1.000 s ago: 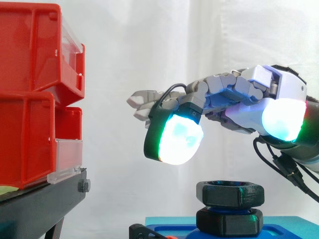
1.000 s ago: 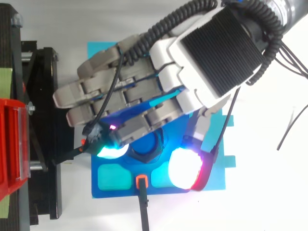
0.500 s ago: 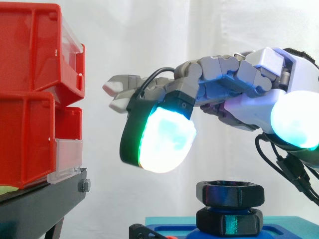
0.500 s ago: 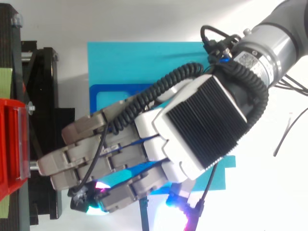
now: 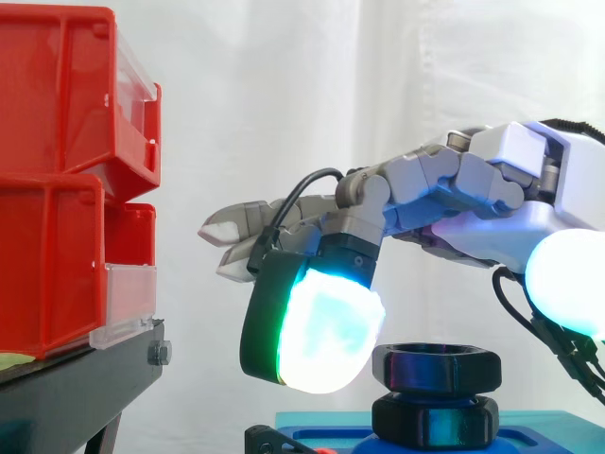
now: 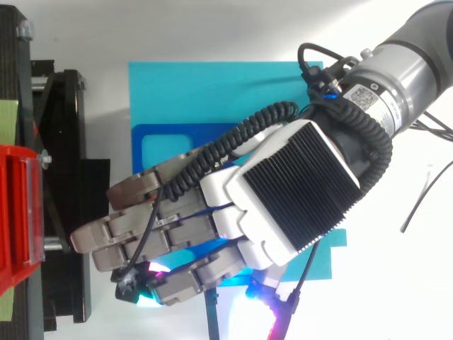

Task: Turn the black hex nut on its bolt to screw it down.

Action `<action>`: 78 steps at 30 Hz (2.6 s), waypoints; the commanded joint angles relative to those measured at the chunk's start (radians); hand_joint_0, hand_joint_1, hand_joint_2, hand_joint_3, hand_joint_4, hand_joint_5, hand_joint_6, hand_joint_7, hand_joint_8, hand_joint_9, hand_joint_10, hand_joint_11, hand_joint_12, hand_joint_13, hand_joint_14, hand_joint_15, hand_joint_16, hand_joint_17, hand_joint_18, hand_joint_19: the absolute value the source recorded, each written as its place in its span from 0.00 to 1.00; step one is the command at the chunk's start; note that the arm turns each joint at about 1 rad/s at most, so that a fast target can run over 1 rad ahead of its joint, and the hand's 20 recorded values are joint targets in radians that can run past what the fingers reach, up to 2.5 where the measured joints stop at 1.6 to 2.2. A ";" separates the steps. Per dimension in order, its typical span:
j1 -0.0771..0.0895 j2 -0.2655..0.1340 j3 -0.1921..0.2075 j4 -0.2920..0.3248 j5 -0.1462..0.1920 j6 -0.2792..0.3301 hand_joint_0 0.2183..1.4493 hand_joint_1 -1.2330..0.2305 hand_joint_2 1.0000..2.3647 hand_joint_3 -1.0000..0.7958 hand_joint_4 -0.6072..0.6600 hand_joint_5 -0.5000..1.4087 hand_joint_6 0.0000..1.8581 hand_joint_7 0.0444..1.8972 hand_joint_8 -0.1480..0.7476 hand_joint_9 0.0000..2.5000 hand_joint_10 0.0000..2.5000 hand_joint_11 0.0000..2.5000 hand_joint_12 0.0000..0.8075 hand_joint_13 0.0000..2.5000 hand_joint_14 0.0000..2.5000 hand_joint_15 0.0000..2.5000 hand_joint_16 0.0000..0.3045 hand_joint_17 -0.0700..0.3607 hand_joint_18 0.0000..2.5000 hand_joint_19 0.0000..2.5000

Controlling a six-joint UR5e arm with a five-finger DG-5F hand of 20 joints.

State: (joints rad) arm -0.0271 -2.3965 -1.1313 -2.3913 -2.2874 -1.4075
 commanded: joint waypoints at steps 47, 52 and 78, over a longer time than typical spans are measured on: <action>-0.060 -0.001 -0.002 0.017 -0.077 -0.031 0.24 0.64 0.00 0.28 0.74 0.22 0.40 0.39 0.54 0.24 0.00 0.07 0.42 0.22 0.00 0.07 0.18 0.45 0.23 0.24; -0.073 -0.001 -0.002 0.017 -0.096 -0.030 0.24 0.64 0.00 0.28 0.74 0.22 0.40 0.39 0.54 0.25 0.00 0.07 0.42 0.22 0.00 0.07 0.18 0.45 0.23 0.24; -0.122 -0.001 -0.004 0.064 -0.127 0.022 0.21 0.70 0.00 0.28 0.75 0.21 0.39 0.38 0.57 0.24 0.00 0.07 0.46 0.23 0.00 0.07 0.21 0.49 0.24 0.24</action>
State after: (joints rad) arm -0.1443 -2.3976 -1.1352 -2.3275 -2.4140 -1.3938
